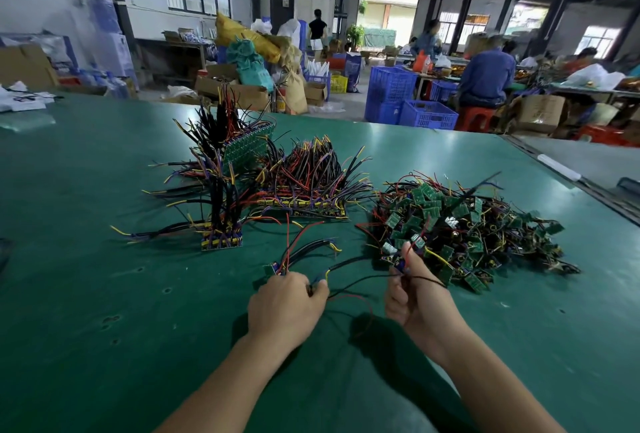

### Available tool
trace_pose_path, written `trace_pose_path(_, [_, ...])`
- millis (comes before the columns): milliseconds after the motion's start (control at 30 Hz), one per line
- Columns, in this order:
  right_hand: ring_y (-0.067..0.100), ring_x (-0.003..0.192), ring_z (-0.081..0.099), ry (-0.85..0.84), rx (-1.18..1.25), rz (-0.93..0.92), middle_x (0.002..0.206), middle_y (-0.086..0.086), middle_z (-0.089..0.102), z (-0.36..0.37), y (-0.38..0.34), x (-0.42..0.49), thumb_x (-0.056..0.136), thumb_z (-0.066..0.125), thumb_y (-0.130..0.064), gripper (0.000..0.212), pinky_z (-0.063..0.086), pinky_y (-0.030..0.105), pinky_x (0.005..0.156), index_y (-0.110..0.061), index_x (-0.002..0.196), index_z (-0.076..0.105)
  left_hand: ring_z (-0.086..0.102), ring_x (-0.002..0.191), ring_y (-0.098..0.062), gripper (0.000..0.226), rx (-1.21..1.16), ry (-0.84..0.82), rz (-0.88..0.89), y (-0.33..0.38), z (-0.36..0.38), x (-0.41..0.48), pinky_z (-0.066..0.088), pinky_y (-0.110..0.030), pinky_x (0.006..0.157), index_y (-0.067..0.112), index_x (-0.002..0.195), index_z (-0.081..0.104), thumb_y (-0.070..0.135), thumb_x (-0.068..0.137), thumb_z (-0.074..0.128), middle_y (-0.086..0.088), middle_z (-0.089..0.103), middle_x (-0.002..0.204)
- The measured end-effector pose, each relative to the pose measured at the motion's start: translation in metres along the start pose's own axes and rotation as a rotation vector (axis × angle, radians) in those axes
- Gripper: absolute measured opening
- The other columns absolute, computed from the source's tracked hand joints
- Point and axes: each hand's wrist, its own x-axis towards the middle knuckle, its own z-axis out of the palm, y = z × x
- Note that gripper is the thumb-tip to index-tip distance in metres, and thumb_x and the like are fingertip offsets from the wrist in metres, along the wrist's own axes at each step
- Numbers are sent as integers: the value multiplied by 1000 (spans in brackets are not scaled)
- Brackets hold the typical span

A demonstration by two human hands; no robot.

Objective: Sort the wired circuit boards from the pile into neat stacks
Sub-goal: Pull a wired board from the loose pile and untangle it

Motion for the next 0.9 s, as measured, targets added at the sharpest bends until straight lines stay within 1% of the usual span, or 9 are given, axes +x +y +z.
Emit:
trace_pose_path(133, [12,38,26,25,-53,-5,45,-3,29,0,-1,0,78,58,-62,51,23,23,38,-18,53,49,46,59,-15,45,92,115,54,-3,-8,2,28,-30,49,25,72,39,67,86,45,10,47,67])
trace_pose_path(233, [13,36,23,62,-104,-48,42,-3,27,4,-2,-2,73,60,-59,48,21,24,38,-20,49,47,47,78,-8,29,-188,257,352,3,-12,-2,39,-28,63,28,94,49,54,82,54,15,47,86])
trace_pose_path(300, [15,35,21,60,-201,-91,41,0,24,6,-2,-5,69,62,-58,49,21,23,39,-19,44,44,48,90,-3,45,-443,122,462,12,-12,-9,42,-22,77,36,116,49,52,76,61,20,48,102])
trace_pose_path(400, [14,33,23,-70,-403,-100,37,3,25,7,-4,-14,68,66,-52,52,23,19,39,-12,47,40,49,91,-5,87,-666,-116,465,24,-7,-17,39,-13,81,54,138,24,61,65,72,29,45,124])
trace_pose_path(467, [15,30,25,-200,-549,-78,35,4,29,7,-6,-19,73,66,-49,52,26,19,39,-10,46,43,53,88,-11,107,-874,-244,435,27,-7,-18,46,-22,87,54,144,14,56,61,81,28,46,132])
trace_pose_path(567, [16,31,26,-290,-704,-42,33,3,29,9,-8,-23,79,59,-53,57,30,20,40,-15,41,40,54,78,-27,110,-1107,-274,427,28,-12,-18,49,-33,77,53,145,11,31,67,84,12,60,126])
trace_pose_path(733, [16,46,17,-277,-647,-108,55,3,19,4,-14,-22,85,62,-58,55,18,25,46,-18,58,37,52,65,-11,79,-1317,-106,335,34,-10,-17,48,-25,68,37,138,32,8,75,70,-5,69,95])
trace_pose_path(833, [13,55,36,-211,-740,-401,64,-1,39,-1,-13,-19,82,63,-37,23,31,23,52,-21,74,48,55,62,-7,64,-1339,-60,302,34,-13,-13,47,-19,64,26,130,41,6,76,68,-4,68,88])
trace_pose_path(900, [16,74,58,-239,-790,-547,84,-7,63,0,-9,-18,81,68,-31,21,45,29,63,-21,97,59,62,71,-8,59,-1302,-51,304,31,-13,-10,49,-19,69,24,128,43,4,79,69,-3,69,88])
